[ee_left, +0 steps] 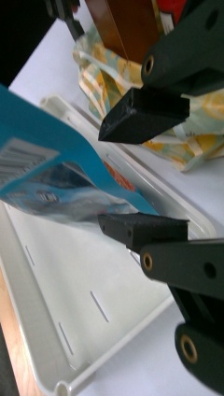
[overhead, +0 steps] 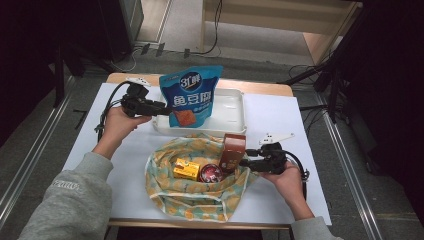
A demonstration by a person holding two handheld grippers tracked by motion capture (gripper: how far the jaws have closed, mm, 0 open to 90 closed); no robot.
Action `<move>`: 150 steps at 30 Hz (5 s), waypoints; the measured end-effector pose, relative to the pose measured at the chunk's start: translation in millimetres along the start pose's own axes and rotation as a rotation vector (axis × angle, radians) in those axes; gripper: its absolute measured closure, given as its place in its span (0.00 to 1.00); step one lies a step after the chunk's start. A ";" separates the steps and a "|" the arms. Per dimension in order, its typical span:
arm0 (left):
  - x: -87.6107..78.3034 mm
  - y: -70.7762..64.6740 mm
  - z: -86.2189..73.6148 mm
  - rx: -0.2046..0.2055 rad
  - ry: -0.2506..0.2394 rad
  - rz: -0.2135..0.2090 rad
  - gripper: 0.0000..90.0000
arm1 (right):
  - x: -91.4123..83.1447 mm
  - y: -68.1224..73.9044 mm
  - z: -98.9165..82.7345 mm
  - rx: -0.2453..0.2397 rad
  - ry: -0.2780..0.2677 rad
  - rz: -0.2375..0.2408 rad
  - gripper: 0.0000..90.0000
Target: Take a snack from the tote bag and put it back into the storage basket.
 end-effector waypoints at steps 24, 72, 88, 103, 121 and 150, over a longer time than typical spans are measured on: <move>21.4 3.0 -1.7 -0.065 -0.007 0.022 1.00 | -0.5 -1.1 1.6 -0.013 -0.010 -0.010 0.52; 53.2 30.7 38.3 -0.070 -0.040 0.006 1.00 | -8.4 -2.1 -3.3 -0.009 -0.024 -0.020 0.53; 37.9 19.6 30.8 -0.058 -0.029 -0.013 0.84 | -7.7 0.3 -1.7 -0.015 -0.027 -0.015 0.53; 45.6 -16.6 17.6 0.013 -0.020 -0.052 1.00 | -6.3 1.2 -0.4 -0.016 -0.024 -0.015 0.53; 97.6 -19.5 10.7 0.012 0.001 -0.020 1.00 | -7.6 0.6 -0.1 -0.015 -0.030 -0.014 0.54; 117.5 -6.7 17.0 0.022 -0.026 0.003 1.00 | -9.2 0.9 -0.3 -0.013 -0.035 -0.014 0.54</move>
Point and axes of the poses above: each handheld gripper's, and its own axes: x roughly forward along the jaws, z roughly out of its top, y roughly to its left, the point moved 9 cm from there along x, roughly forward along the jaws, and after that the axes turned 7 degrees about -z, right-handed, at the moved point
